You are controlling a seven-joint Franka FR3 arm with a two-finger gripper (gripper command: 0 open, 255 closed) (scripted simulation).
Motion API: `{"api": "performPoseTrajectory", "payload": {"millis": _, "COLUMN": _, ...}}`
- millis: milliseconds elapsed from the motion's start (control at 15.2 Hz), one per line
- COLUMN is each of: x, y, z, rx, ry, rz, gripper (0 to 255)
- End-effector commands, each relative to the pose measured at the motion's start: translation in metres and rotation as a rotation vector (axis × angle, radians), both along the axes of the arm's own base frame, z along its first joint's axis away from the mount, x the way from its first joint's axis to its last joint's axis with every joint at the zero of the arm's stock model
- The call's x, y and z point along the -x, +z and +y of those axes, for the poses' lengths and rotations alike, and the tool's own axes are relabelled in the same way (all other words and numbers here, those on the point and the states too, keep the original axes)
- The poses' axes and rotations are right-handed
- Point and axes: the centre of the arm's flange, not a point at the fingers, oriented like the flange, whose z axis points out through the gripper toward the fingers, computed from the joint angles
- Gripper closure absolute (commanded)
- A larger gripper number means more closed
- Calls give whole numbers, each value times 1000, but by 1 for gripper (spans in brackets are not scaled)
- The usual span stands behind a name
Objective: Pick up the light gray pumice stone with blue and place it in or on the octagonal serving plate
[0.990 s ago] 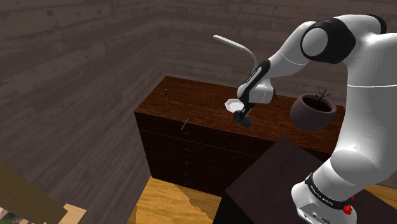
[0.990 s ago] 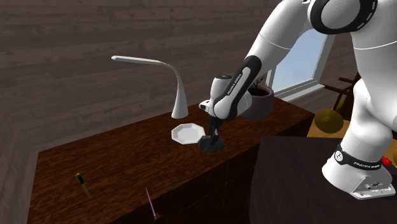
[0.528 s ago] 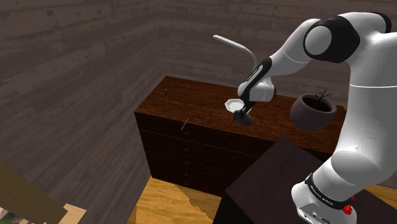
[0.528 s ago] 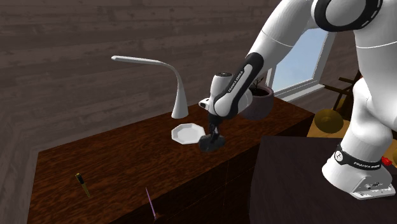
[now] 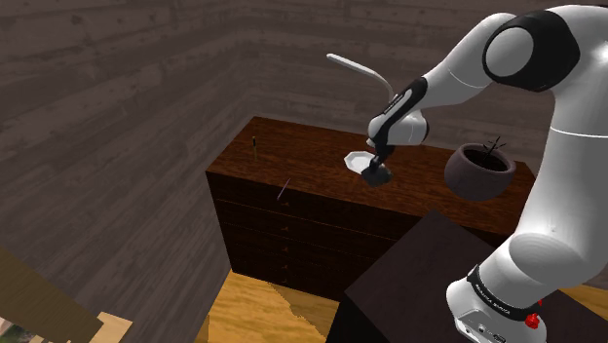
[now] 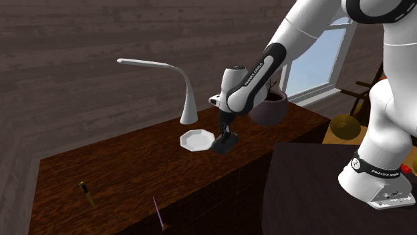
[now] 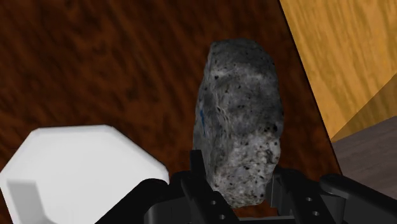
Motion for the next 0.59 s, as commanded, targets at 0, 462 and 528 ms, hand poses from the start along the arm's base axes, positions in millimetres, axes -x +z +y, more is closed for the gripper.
{"api": "performPoseTrajectory", "payload": {"millis": 0, "x": 0, "y": 11, "z": 0, "rx": 0, "ry": 0, "rz": 0, "gripper": 255}}
{"api": "performPoseTrajectory", "payload": {"millis": 462, "x": -19, "y": 36, "z": -18, "rx": 0, "ry": 0, "rz": 0, "gripper": 255}}
{"api": "performPoseTrajectory", "payload": {"millis": 528, "x": -28, "y": 38, "z": -27, "rx": 0, "ry": 0, "rz": 0, "gripper": 255}}
